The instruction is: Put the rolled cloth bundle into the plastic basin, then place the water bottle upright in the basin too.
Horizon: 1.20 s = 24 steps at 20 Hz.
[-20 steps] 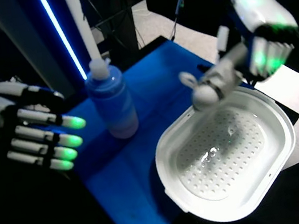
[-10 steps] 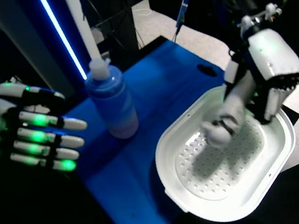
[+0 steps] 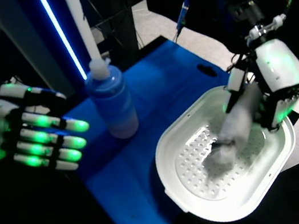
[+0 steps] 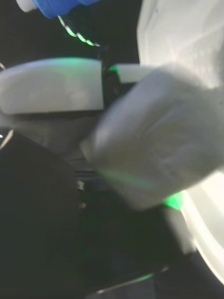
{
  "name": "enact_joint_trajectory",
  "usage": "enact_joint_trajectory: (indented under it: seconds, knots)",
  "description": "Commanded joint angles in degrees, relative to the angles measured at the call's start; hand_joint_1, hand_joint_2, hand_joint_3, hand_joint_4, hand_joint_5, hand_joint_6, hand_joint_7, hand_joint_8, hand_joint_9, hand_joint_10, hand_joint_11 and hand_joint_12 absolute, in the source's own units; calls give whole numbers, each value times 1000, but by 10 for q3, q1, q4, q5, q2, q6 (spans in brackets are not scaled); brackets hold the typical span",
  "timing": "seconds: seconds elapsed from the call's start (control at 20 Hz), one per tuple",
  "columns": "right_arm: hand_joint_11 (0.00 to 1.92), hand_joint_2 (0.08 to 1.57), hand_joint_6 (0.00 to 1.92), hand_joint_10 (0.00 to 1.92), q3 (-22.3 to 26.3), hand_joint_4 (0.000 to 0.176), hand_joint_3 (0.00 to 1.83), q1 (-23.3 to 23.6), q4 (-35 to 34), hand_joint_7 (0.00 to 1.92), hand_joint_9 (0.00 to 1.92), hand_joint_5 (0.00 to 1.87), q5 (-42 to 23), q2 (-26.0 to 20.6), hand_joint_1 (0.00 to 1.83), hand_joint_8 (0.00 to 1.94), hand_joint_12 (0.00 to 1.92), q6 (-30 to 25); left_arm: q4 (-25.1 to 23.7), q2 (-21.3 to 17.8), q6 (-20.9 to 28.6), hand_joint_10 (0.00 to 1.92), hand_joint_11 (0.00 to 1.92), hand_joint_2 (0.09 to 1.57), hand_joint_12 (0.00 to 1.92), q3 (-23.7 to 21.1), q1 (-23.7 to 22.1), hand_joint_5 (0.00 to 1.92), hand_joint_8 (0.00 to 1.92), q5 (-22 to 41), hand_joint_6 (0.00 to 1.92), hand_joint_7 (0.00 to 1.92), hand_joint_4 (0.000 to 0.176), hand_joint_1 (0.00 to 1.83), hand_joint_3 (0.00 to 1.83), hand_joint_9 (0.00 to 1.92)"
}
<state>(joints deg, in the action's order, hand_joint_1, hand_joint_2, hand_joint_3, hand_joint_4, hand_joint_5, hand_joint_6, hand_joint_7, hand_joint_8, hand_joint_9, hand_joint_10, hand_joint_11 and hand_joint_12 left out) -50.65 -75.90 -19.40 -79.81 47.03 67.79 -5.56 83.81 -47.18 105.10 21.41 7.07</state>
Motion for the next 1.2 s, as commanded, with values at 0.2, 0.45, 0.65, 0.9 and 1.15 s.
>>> enact_joint_trajectory:
  seconds: [0.2,0.45,0.65,0.9,1.15]
  knots:
    - [261,1370,2,0,-2,61,0,6,1,360,286,365,-73,0,416,3,25,-9,7,-1,3,1662,653,1074,1921,2,-8,900,1185,69,1,472,55,759,0,520]
    - [278,1375,0,4,-2,57,1,6,1,355,301,368,-73,0,437,0,30,-12,7,-27,4,2,0,978,774,-28,4,312,0,90,0,338,165,598,0,296]
    - [252,1356,0,0,-1,53,0,6,1,312,275,346,-73,-1,434,0,15,-18,6,-102,4,0,0,898,4,-112,20,1,0,159,0,0,176,452,0,0]
    - [216,1174,0,0,0,163,0,11,1,97,118,114,-73,-1,564,0,6,-23,20,-221,5,0,0,890,0,-239,80,0,0,283,0,0,176,359,0,0]
    - [179,996,1,5,0,176,0,39,3,0,66,48,-73,9,719,0,4,-27,84,-305,29,0,0,838,0,-345,207,0,0,459,0,0,176,463,0,0]
